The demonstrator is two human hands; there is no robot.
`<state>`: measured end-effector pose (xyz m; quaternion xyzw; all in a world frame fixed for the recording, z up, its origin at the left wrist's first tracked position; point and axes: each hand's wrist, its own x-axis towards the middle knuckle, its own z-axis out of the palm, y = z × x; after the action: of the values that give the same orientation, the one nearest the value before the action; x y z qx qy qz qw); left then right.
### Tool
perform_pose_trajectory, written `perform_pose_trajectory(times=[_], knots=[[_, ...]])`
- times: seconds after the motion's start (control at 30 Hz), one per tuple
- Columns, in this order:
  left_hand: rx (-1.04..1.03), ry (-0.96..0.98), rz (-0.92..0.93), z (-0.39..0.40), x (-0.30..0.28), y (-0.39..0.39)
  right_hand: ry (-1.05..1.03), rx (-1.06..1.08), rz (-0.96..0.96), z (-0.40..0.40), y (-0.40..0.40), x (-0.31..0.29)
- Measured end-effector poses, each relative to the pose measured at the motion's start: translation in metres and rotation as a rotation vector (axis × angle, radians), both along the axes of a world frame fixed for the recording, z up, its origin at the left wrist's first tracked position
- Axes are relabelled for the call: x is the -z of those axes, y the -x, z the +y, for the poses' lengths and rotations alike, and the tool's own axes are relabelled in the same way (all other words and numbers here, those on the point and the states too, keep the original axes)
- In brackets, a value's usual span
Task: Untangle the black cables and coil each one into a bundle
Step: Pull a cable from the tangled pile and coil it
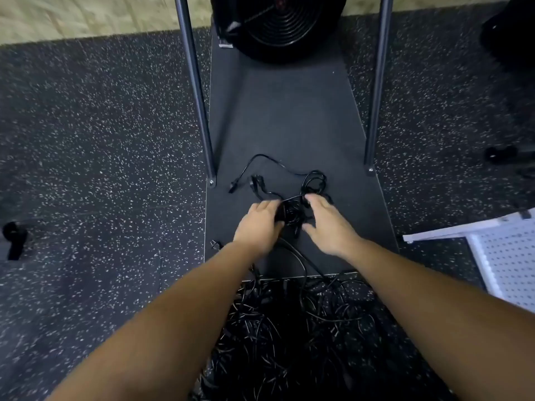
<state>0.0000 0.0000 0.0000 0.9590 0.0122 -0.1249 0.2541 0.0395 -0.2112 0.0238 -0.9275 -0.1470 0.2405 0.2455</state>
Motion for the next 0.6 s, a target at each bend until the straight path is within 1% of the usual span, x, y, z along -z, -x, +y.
perform_pose_trajectory(times=[0.07,0.13,0.2,0.3,0.37,0.43,0.53,0.6], knots=[[0.027,0.013,0.015,0.001,0.023,-0.015,0.008,0.032,-0.083,0.007,-0.010,0.023],[0.054,0.006,0.059,0.001,0.040,-0.032,0.049,-0.016,-0.096,0.010,-0.022,0.043],[0.079,0.021,0.100,-0.006,0.056,-0.038,0.153,-0.112,-0.125,0.009,-0.032,0.059],[0.077,-0.004,0.076,-0.014,0.066,-0.039,0.256,-0.112,-0.134,0.001,-0.046,0.062],[0.076,-0.070,0.035,-0.018,0.062,-0.036,0.245,-0.093,-0.099,-0.007,-0.048,0.060],[0.110,-0.094,0.029,-0.020,0.052,-0.030,0.195,-0.083,-0.071,-0.012,-0.043,0.052],[0.163,-0.088,0.038,-0.014,0.019,-0.025,0.073,-0.029,-0.058,-0.014,-0.042,0.024],[0.161,-0.051,0.043,-0.008,-0.006,-0.026,0.012,-0.046,-0.074,-0.010,-0.043,-0.005]])
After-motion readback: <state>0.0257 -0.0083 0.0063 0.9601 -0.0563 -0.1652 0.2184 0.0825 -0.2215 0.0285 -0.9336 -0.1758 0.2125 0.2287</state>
